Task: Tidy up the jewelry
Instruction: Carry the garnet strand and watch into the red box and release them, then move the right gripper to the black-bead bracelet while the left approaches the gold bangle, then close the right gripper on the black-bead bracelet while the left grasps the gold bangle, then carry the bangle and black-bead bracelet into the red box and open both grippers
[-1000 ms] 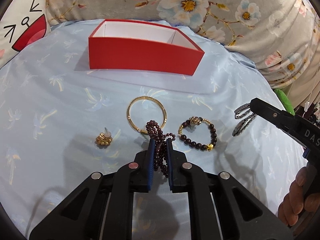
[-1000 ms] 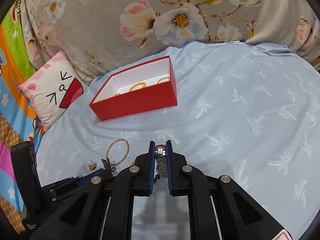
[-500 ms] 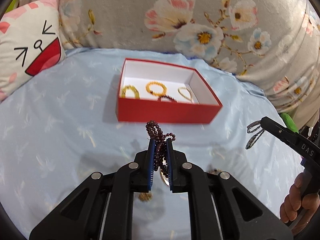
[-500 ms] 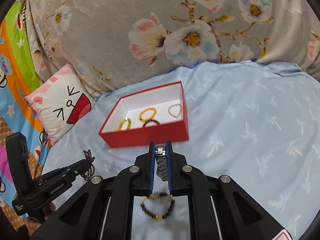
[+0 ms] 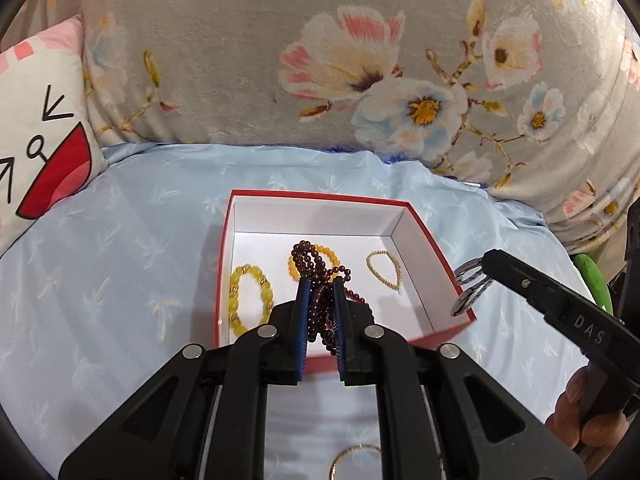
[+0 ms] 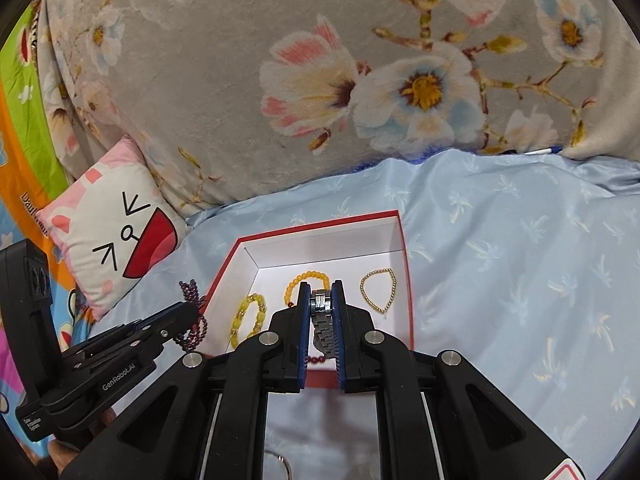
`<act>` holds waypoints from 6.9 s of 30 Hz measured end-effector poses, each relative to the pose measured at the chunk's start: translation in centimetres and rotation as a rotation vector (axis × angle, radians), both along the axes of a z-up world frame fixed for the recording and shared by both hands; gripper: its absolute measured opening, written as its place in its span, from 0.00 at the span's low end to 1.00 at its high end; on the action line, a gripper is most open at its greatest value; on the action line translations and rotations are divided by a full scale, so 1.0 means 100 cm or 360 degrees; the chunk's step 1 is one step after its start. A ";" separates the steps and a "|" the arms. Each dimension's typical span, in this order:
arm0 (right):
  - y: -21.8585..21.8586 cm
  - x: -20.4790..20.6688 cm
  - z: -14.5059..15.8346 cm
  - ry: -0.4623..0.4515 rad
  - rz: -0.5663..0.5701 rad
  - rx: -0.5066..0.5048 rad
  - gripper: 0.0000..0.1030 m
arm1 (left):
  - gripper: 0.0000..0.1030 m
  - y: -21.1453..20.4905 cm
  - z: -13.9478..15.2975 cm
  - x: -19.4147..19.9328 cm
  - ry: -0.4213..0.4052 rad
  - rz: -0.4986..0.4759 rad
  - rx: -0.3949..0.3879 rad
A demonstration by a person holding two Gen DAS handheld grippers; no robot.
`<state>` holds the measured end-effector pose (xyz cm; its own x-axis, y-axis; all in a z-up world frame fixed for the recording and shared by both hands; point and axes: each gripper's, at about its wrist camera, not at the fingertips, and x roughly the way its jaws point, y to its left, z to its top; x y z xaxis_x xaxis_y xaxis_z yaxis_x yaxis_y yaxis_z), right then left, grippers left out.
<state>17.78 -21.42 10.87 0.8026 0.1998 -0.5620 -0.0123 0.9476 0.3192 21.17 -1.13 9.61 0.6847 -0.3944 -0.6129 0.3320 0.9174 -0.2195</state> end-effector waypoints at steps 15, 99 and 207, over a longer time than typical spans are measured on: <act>0.010 0.046 -0.053 0.0160 0.0022 -0.0070 0.10 | 0.11 -0.020 -0.045 0.046 0.0137 -0.0007 0.0039; 0.022 -0.138 -0.113 0.0366 -0.0025 -0.0140 0.13 | 0.26 -0.013 -0.096 -0.108 0.0222 -0.0032 0.0170; 0.006 0.055 -0.045 0.0092 -0.0023 -0.0165 0.15 | 0.12 -0.002 -0.027 0.074 0.0055 0.0109 0.0164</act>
